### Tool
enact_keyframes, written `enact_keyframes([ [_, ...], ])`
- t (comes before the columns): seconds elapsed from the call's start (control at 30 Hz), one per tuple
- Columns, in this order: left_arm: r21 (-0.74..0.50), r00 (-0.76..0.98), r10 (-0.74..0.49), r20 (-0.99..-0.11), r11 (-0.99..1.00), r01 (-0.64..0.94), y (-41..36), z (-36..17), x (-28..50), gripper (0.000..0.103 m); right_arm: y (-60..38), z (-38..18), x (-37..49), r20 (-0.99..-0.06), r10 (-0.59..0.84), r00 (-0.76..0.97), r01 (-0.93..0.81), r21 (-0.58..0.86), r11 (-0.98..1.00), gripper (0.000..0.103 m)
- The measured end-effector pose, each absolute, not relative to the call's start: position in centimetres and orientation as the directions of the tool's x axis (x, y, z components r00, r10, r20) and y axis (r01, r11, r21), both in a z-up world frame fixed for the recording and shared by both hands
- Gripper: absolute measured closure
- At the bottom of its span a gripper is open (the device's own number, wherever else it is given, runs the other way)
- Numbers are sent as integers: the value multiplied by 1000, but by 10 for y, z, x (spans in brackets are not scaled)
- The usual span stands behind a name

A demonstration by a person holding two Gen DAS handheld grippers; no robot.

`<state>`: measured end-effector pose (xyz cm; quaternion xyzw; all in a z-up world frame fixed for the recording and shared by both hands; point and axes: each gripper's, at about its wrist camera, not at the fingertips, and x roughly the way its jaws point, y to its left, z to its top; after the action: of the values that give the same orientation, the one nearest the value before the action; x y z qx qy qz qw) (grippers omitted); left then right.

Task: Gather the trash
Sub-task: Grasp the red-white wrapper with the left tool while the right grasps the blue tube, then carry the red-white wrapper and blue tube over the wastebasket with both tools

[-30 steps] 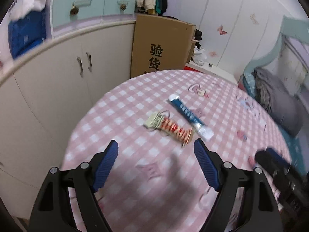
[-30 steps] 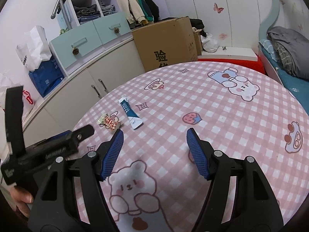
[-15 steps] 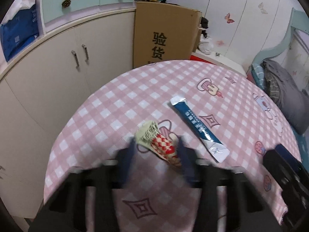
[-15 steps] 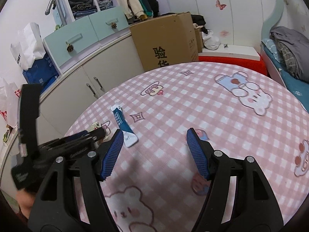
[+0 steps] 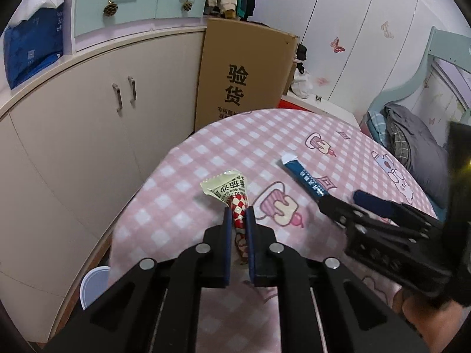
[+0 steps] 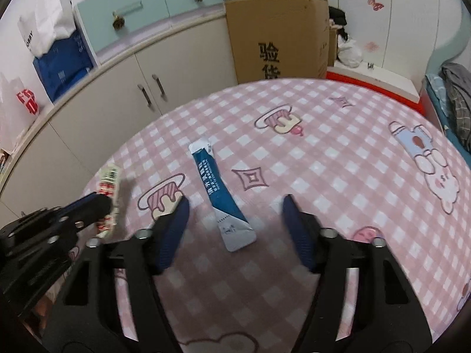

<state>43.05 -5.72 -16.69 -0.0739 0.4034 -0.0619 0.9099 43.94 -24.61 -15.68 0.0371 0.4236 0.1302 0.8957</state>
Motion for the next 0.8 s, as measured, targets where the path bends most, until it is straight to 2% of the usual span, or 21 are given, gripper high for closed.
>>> enact_keyframes([
  [0.07,-189,668,-180,-722,980,60,-53,-166,427,95,-238,-159,441,-766,236,597,-220,126,967,74],
  [0.13,-189,672,-190,-716,979,75,-51,-164,423,95,-230,-160,441,-774,192,603,-231,61,971,78],
  [0.17,-188,674,-192,-713,979,81,-50,-164,420,95,-229,-160,440,-774,190,604,-234,56,971,88],
  [0.3,-177,686,-198,-700,979,101,-49,-157,405,95,-240,-161,427,-763,250,596,-225,140,964,92],
  [0.57,-138,722,-170,-671,985,103,-49,-138,355,95,-244,-134,341,-652,378,657,-249,286,925,92],
  [0.8,-88,754,-133,-644,991,99,-57,-124,302,94,-235,-111,271,-583,432,689,-296,318,901,92],
])
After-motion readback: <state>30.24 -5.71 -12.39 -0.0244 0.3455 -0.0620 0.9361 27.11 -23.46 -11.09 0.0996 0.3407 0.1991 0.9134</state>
